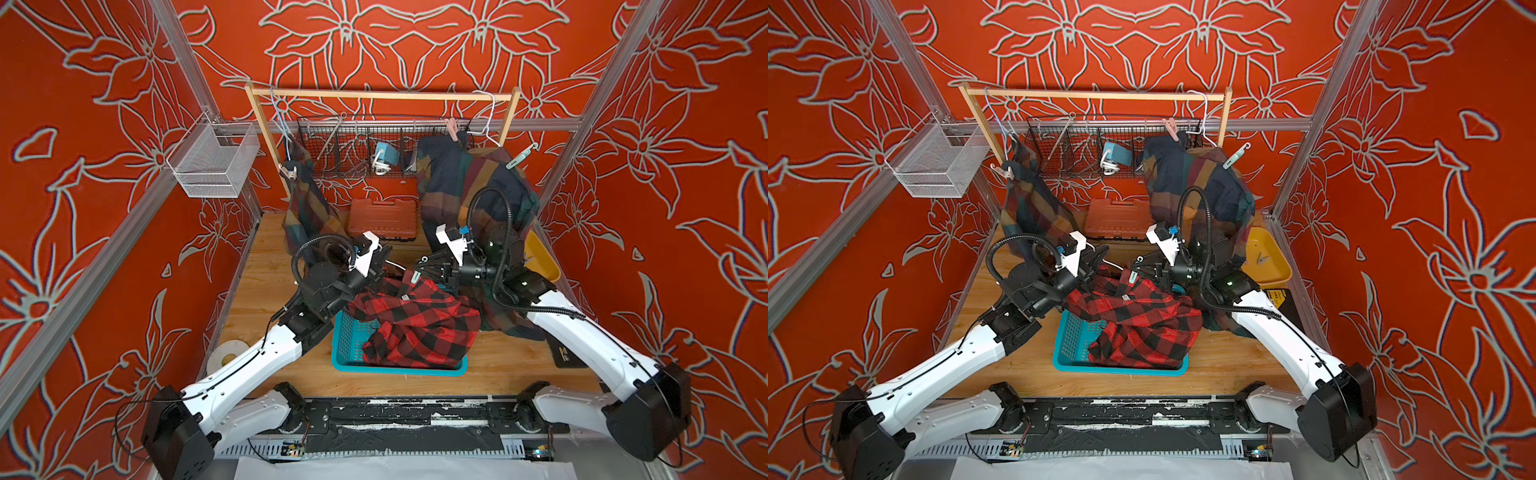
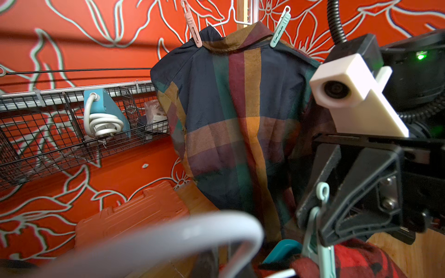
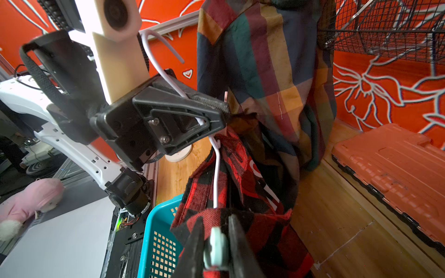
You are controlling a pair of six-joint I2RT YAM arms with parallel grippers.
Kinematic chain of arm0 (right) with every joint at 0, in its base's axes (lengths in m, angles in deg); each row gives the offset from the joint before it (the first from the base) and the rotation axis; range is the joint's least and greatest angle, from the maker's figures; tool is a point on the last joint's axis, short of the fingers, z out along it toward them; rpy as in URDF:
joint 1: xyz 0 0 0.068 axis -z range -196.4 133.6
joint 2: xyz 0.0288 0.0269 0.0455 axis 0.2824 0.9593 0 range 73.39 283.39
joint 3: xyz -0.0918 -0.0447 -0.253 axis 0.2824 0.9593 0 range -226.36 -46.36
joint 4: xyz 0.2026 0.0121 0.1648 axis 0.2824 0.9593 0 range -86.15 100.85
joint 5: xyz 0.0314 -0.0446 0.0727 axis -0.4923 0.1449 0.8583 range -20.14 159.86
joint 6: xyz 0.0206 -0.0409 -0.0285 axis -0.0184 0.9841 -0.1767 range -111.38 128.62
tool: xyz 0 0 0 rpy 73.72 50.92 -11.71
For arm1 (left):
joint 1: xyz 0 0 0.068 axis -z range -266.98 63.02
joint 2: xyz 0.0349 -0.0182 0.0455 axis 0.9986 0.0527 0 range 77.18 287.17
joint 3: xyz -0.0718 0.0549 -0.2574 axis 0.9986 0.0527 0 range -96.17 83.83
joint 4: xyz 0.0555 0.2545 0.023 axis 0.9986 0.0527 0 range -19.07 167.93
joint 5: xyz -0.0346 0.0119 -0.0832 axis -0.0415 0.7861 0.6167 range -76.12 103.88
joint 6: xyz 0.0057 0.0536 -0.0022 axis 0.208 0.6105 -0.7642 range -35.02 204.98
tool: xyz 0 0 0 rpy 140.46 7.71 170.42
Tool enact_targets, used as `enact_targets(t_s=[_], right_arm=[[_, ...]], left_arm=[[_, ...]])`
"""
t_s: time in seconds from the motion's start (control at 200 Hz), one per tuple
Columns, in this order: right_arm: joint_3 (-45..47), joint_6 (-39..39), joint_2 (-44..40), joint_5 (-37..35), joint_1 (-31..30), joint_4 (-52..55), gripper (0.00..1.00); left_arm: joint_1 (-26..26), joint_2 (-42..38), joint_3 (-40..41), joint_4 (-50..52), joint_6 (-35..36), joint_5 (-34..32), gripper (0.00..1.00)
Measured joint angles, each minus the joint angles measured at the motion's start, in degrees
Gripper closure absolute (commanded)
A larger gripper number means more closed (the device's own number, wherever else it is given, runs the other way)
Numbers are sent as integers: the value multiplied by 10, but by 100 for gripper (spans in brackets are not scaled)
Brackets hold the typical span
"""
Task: Remove the clothespins securing long-sleeve shirts to the hanger
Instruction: Remove the clamp from the hanger, then place the clamp in the storage box.
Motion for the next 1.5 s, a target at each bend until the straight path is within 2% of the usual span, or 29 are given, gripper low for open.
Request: enact_targets(t_s=[0.22,0.35,0.626,0.756,0.876,1.156,1.326,1.501], right_arm=[[-9,3,-2,-23,0,24,100],[-32,8,-22,-90,-5,68,100],[-112,26,-117,-256,-3,168,100],[-122,18,-156,-327,10,229,100],[-105,-7,-181,-361,64,294,100],[40,-76,-258,-389,215,382,100],[88,-115,-293,-385,305,373,100],[132,-160,-286,-386,380,321,100]], left_arm=[[0,0,0,0,0,0,100],[0,0,0,-1,3,-2,100],[0,0,0,-2,5,-6,100],[0,0,0,-2,10,-11,100],[0,1,0,-2,12,-14,100],[0,9,0,-2,14,-14,100],[0,11,0,-1,16,-14,100],[0,14,-4,6,21,-14,100]])
